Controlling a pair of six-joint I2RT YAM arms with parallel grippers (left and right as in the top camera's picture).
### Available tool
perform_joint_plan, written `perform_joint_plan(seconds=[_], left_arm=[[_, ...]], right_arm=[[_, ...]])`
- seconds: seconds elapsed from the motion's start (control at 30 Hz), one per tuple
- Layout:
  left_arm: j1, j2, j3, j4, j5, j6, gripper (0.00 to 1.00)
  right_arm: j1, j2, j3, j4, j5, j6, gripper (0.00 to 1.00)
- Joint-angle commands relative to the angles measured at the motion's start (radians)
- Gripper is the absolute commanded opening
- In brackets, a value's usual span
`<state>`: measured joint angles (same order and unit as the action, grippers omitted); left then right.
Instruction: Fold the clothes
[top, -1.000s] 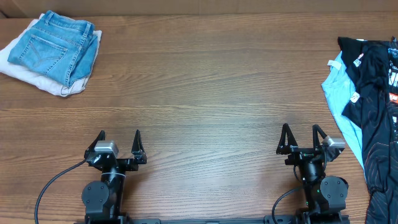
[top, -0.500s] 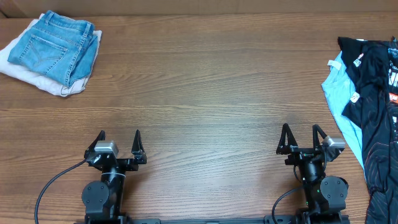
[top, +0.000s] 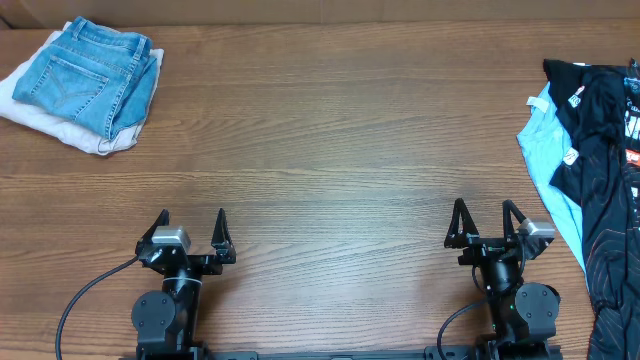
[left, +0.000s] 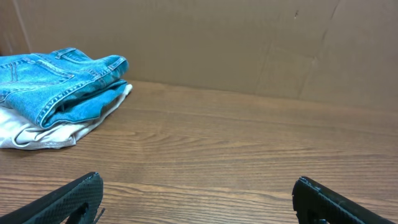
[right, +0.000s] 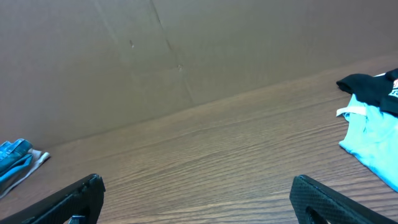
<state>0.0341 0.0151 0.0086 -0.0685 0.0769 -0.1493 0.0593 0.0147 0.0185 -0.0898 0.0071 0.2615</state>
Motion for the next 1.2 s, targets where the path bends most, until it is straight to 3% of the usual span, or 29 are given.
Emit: perform_joint_plan(seconds=[0.0,0.37,0.67,0.93,1.17], left_arm=[[-0.007,-0.01,-0.004,-0.003,-0.008,0.023,1.0],[-0.006,-0.01,-0.004,-0.003,-0.008,0.023,1.0],[-0.007,-0.01,-0.004,-0.003,-0.008,0.022,1.0],[-0.006,-0.01,-0.004,-0.003,-0.008,0.023,1.0],[-0.007,-0.01,-0.004,-0.003,-0.008,0.023,1.0]], right_arm=[[-0.002,-0.01,-0.011,0.006,-0.002,-0.004,1.0],[-0.002,-0.01,-0.011,0.008,-0.003,0.0,1.0],[-0.002,-0.01,-0.011,0.035,-0.371,0.311,1.0],[-0.002,-0.01,-0.01,0.05,-0.422,0.319,1.0],[-0.002,-0.01,0.039,0.164,-0.438,0.286,1.0]])
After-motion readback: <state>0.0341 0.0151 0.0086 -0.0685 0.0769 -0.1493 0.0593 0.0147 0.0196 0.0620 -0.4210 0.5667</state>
